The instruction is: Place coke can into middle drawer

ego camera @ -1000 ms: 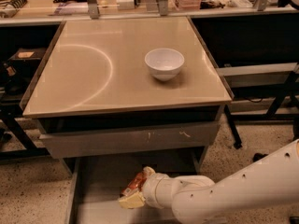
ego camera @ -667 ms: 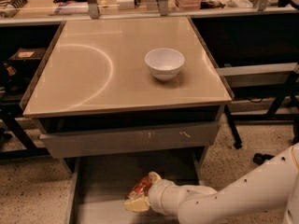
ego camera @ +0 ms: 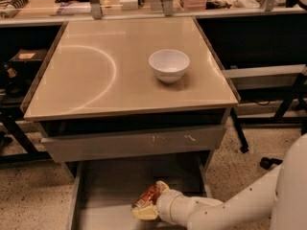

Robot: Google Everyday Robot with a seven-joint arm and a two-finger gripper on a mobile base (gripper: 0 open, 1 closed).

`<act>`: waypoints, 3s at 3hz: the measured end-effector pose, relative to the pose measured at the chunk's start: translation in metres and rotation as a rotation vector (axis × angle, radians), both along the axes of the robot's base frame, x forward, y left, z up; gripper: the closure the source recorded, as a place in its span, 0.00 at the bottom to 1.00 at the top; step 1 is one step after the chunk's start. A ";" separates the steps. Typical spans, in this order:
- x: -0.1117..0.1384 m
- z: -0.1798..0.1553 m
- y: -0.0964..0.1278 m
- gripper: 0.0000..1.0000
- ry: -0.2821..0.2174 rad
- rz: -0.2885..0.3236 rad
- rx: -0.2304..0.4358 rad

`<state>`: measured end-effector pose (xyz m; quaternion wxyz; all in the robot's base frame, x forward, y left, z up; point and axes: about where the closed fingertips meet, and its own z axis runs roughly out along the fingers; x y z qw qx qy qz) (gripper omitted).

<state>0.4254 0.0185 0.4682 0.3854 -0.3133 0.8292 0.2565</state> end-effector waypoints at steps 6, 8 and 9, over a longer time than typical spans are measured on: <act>0.034 -0.100 0.015 1.00 0.057 0.053 0.158; 0.033 -0.100 0.016 0.58 0.059 0.058 0.162; 0.033 -0.100 0.016 0.36 0.059 0.058 0.162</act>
Offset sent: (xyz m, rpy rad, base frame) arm 0.0364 -0.0088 -0.0651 0.0189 0.0300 0.0454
